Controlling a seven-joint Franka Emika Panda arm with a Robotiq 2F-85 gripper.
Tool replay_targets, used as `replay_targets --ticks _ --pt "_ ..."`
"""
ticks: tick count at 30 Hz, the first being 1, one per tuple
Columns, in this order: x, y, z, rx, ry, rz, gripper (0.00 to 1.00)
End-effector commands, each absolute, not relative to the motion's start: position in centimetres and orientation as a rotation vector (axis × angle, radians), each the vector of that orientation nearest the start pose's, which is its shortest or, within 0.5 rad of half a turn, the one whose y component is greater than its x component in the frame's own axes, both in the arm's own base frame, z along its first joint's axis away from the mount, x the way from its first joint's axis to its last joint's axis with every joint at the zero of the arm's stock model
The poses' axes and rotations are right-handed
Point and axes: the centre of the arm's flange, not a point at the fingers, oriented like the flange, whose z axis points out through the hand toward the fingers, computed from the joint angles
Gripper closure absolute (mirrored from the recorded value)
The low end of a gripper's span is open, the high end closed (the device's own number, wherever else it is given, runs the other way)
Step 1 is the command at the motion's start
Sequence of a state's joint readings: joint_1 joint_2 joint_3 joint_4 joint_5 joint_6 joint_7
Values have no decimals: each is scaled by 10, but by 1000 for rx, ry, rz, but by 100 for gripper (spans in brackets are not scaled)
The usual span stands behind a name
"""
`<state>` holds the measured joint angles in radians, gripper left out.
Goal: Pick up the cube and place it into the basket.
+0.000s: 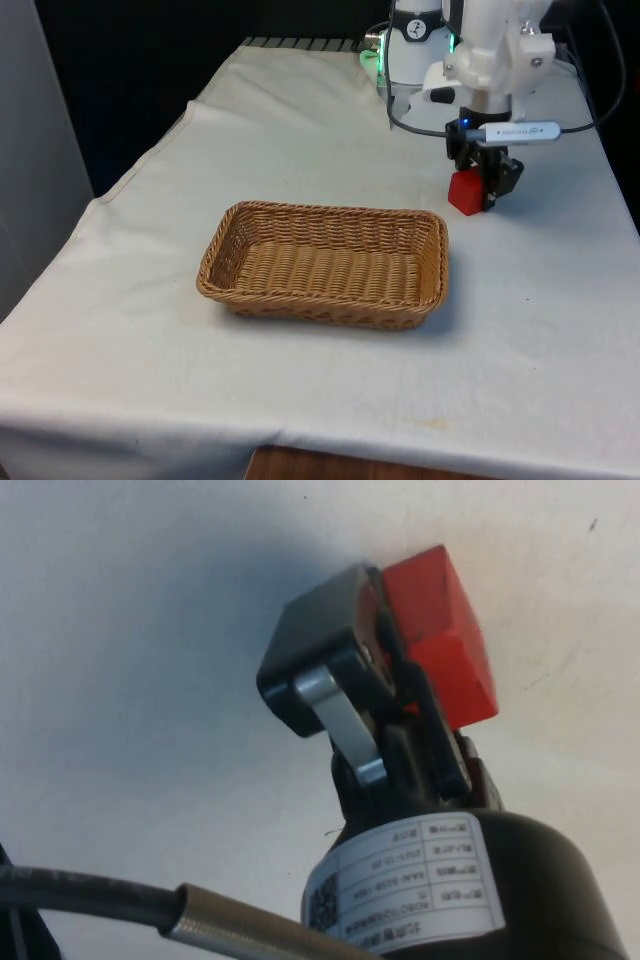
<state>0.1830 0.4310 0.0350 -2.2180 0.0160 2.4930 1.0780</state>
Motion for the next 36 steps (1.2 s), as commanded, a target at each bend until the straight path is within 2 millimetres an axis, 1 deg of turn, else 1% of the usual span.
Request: replay_targets --ticks 1,2,10,14,15,17,22,23,24,25,26,27,32,33,36 --pt "519 116 167 -2906 1358 222 93" --pt "519 116 167 -2907 1359 223 100" --pt "519 116 168 -2907 1357 222 100" --pt "516 116 179 -2902 1358 204 100" --pt "519 116 173 -2904 1357 213 100" --pt "513 116 187 -2901 1354 190 100" --pt "506 116 201 -2897 1346 168 100" --pt "504 116 206 -2894 1342 159 100" --pt "505 115 203 -2897 1344 170 100" --pt "504 116 208 -2893 1340 155 100" --pt "504 116 208 -2893 1340 155 100" --pt "502 116 213 -2890 1338 147 100" --pt "500 116 221 -2885 1332 132 100" --pt "501 115 220 -2888 1335 136 100" --pt "499 116 228 -2883 1327 118 100"
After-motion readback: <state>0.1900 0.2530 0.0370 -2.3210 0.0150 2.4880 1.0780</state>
